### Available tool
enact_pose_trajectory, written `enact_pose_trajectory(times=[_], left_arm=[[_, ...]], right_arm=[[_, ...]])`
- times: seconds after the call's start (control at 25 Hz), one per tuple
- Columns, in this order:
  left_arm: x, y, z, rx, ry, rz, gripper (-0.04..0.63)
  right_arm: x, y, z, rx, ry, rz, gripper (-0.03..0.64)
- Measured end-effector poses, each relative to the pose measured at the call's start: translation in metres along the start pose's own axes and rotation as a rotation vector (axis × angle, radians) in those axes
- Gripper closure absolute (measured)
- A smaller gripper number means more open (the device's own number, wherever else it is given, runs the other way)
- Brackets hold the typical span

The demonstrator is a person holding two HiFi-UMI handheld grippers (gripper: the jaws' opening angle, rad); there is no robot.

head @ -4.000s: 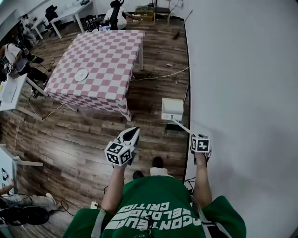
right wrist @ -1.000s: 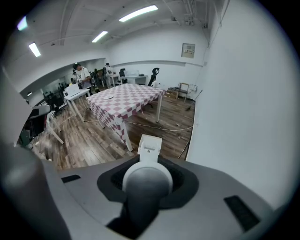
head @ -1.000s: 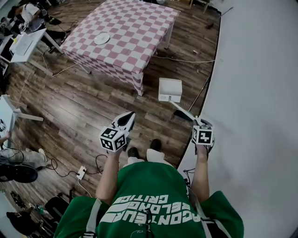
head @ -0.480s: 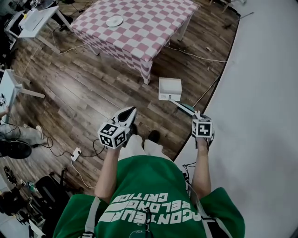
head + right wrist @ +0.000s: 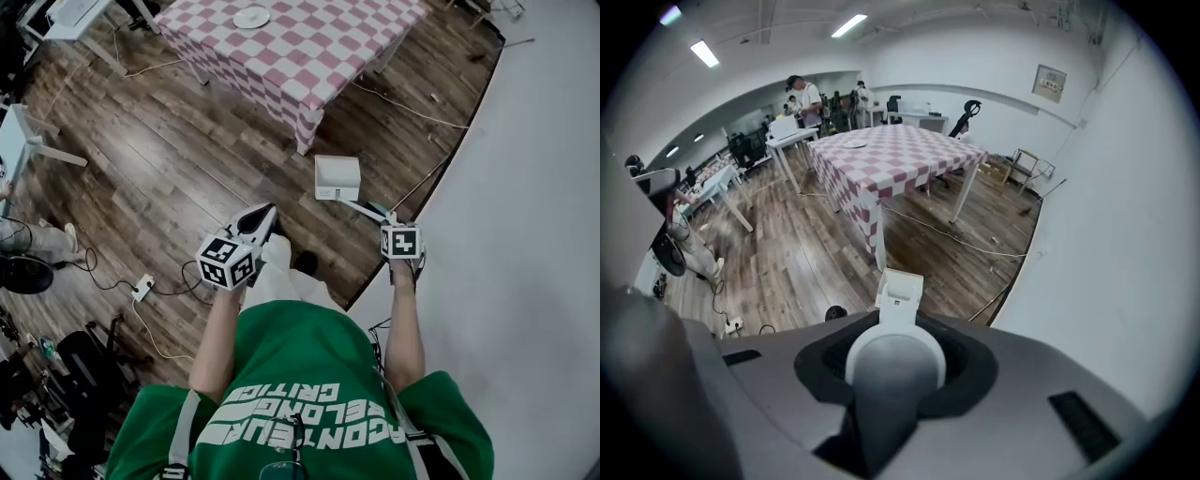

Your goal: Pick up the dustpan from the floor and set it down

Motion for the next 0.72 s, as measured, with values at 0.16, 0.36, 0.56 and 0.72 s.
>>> enact_pose_trajectory(times=[0.16, 0.36, 0.56, 0.72], left_arm=[[0.006, 0.001, -0.017, -0.019, 0.009, 0.003, 0.592], [0.016, 0.006, -0.035, -0.029, -0.002, -0.005, 0.592], [0.033, 0.011, -0.05, -0.032, -0.02, -0.023, 0.592], [0.05, 0.016, -0.058, -0.025, -0.044, -0.04, 0.592]], right_arm=[[0.023, 0.012, -0.014, -0.026, 0.01, -0.038, 0.505], [0.054, 0.029, -0.031, -0.053, 0.016, -0.083, 0.505], [0.082, 0.042, -0.047, -0.053, 0.027, -0.114, 0.505], [0.107, 0.052, -0.058, -0.055, 0.039, -0.136, 0.505]])
Point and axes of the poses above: the fingertips, and each gripper's own axes: x forward along the fingers, z to its right, y out of its top, the point moved 5 cm from there along -x, backward along the fingers, and after that the axes turned 12 degrees about x, right-handed, at the moved point
